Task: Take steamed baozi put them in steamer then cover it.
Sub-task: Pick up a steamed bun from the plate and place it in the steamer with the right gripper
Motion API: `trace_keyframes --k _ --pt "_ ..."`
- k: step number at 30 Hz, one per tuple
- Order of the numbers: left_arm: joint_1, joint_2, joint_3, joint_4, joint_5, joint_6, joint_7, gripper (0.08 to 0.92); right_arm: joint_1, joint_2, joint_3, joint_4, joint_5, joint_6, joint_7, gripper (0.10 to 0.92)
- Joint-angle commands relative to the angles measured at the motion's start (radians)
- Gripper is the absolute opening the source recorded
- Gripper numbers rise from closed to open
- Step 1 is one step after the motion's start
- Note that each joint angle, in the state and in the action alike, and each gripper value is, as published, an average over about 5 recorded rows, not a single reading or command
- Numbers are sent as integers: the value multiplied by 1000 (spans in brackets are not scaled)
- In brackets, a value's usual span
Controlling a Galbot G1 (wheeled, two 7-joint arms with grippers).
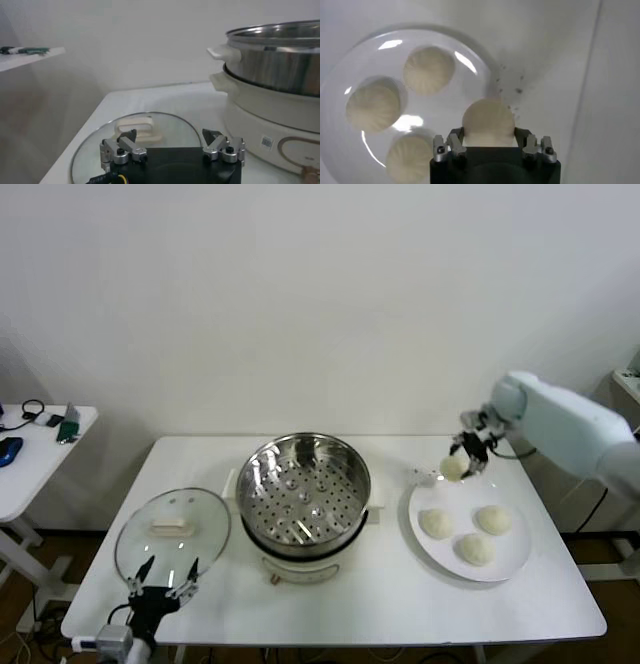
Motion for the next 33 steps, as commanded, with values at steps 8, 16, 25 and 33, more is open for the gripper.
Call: trace_keyframes --k 8,16,25,33 --pt "9 2 0 -29 6 0 1 823 485 211 -198 514 107 224 38 670" --pt "12 -1 -1 -50 39 -2 2 823 249 386 -193 403 -88 262 93 670" --pt "24 8 -8 -59 40 -9 1 823 47 525 -173 113 -158 300 139 672" --pt "22 12 -7 -44 38 -19 0 823 -15 566 -162 20 -189 328 159 671"
